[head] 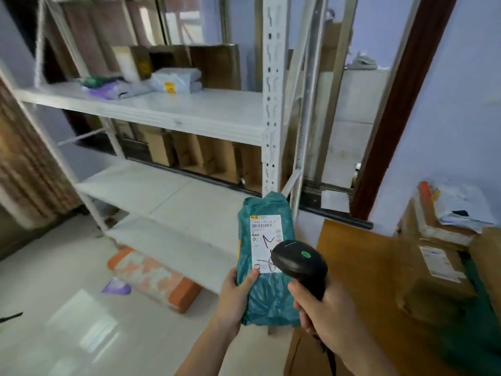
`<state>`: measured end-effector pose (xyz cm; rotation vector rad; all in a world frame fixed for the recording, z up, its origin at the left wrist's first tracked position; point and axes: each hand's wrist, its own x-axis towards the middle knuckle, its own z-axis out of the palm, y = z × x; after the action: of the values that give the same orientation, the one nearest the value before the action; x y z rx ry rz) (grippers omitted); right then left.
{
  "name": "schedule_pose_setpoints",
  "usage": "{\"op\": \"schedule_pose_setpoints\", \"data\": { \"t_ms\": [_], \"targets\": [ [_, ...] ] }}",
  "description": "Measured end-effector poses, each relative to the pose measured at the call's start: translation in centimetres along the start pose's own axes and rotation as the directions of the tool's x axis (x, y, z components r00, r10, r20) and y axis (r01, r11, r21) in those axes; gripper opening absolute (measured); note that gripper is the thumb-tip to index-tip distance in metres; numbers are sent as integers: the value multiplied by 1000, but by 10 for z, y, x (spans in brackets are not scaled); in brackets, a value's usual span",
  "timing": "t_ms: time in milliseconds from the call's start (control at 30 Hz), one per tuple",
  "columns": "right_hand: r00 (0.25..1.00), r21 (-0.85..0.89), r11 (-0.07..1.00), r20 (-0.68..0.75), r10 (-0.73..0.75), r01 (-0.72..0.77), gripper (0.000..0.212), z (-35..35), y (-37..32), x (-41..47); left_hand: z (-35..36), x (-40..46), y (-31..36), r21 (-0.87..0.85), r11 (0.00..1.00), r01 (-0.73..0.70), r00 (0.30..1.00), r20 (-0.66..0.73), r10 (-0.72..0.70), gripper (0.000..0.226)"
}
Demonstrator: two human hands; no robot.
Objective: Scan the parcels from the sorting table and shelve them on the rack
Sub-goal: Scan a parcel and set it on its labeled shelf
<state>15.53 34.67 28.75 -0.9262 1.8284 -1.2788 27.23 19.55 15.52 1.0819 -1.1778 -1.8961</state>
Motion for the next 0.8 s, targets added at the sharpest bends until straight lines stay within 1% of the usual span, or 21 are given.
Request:
{"op": "schedule_pose_setpoints", "data": {
  "t_ms": [33, 100, 167, 300, 333, 433, 533, 700, 800],
  "targets": [
    [1000, -14, 1000, 23, -19, 19, 14, 13, -7, 4, -18, -3, 5, -20, 1000, -10, 999, -50, 9, 47],
    [997, -57, 997, 60, -49, 53, 16, 41, -22, 12, -57, -6, 15, -48, 998, -37, 988, -151, 30, 59],
    [991, -82, 993, 107, -79, 88, 20, 68, -42, 21, -94, -8, 32, -59, 996, -74, 974, -217, 60, 64],
    [974, -76, 983, 171, -150, 165, 20, 125, -89, 32, -161, -12, 76, -80, 983, -168, 944, -301, 137, 46],
    [971, -63, 982, 177, -163, 177, 21, 139, -100, 34, -176, -12, 89, -80, 978, -191, 937, -312, 158, 46],
    [958, -63, 975, 209, -197, 214, 24, 183, -124, 44, -218, -13, 126, -44, 968, -248, 917, -333, 220, 60],
    [949, -50, 972, 233, -213, 230, 18, 225, -148, 53, -259, -9, 159, -20, 962, -273, 912, -325, 252, 52],
    [931, -31, 963, 264, -250, 267, 15, 280, -187, 68, -313, -1, 210, -14, 946, -324, 899, -316, 304, 60],
    [922, -3, 961, 283, -263, 275, 12, 310, -210, 79, -337, 10, 239, -5, 933, -359, 882, -327, 338, 49]
  ]
}}
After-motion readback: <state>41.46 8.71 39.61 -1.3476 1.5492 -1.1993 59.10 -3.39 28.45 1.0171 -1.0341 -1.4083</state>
